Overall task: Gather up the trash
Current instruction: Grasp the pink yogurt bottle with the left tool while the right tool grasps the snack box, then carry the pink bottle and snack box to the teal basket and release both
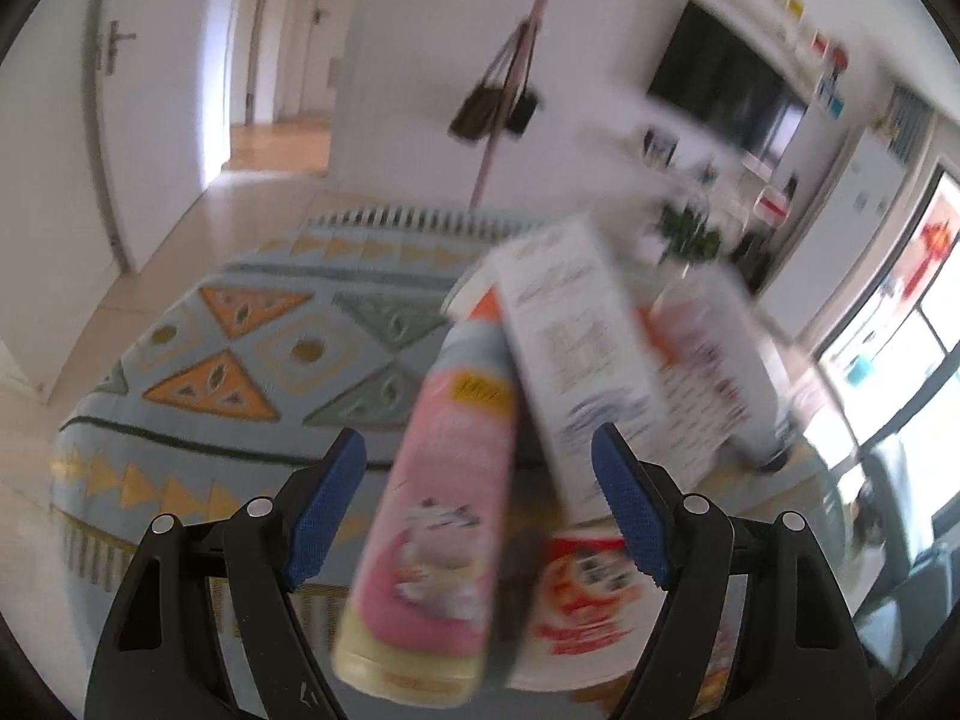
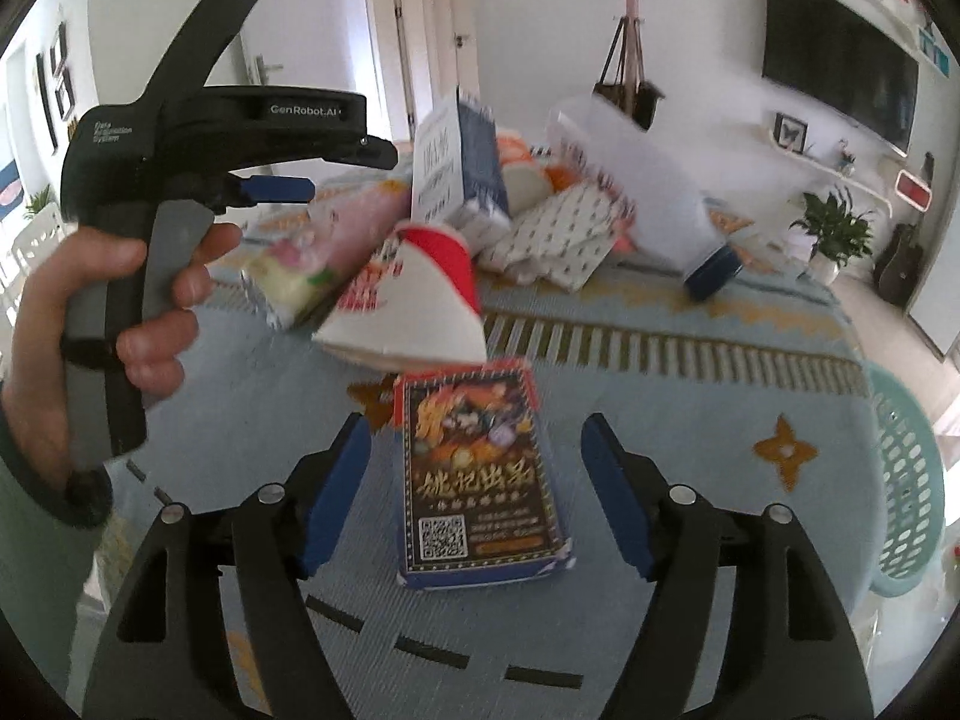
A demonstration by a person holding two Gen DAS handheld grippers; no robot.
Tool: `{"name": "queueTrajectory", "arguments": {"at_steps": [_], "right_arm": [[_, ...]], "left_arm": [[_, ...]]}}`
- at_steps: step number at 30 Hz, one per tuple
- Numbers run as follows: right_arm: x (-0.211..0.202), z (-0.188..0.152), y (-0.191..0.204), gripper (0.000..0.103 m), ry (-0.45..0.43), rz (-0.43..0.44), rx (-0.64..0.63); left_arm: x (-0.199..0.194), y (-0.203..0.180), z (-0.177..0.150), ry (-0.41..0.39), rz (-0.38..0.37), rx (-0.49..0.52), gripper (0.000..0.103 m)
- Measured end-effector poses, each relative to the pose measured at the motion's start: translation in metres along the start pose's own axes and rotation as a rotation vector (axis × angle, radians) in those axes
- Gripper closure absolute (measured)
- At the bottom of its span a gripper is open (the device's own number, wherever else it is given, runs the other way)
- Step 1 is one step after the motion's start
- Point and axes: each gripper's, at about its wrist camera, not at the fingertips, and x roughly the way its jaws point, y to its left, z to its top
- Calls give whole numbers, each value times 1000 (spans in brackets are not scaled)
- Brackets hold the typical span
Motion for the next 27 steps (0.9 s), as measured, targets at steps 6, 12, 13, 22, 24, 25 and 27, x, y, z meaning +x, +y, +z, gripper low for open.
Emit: {"name": "queueTrajectory", "arguments": {"at_steps": [6, 12, 13, 22, 24, 25, 27], "right_arm": [[10, -1, -1, 33, 55, -16, 10], [16, 0, 0, 44, 77, -22, 0], [19, 3, -3, 44, 75, -24, -1], [2, 5, -11, 45, 7, -70, 11], [-6, 7, -20, 45, -17, -84, 27], [-9, 8, -23, 45, -25, -91, 34], [-16, 10, -32, 45, -45, -107, 52]], "left_arm": [[20, 6, -8, 76, 67, 15, 38], [12, 14, -21, 68, 57, 11, 52], [8, 15, -24, 58, 66, 7, 53], [-33, 44, -48, -27, 82, -123, 56], [-43, 43, -52, -50, 80, -125, 56], [-46, 43, -51, -60, 74, -127, 56], [-56, 41, -52, -88, 53, -129, 56]]}}
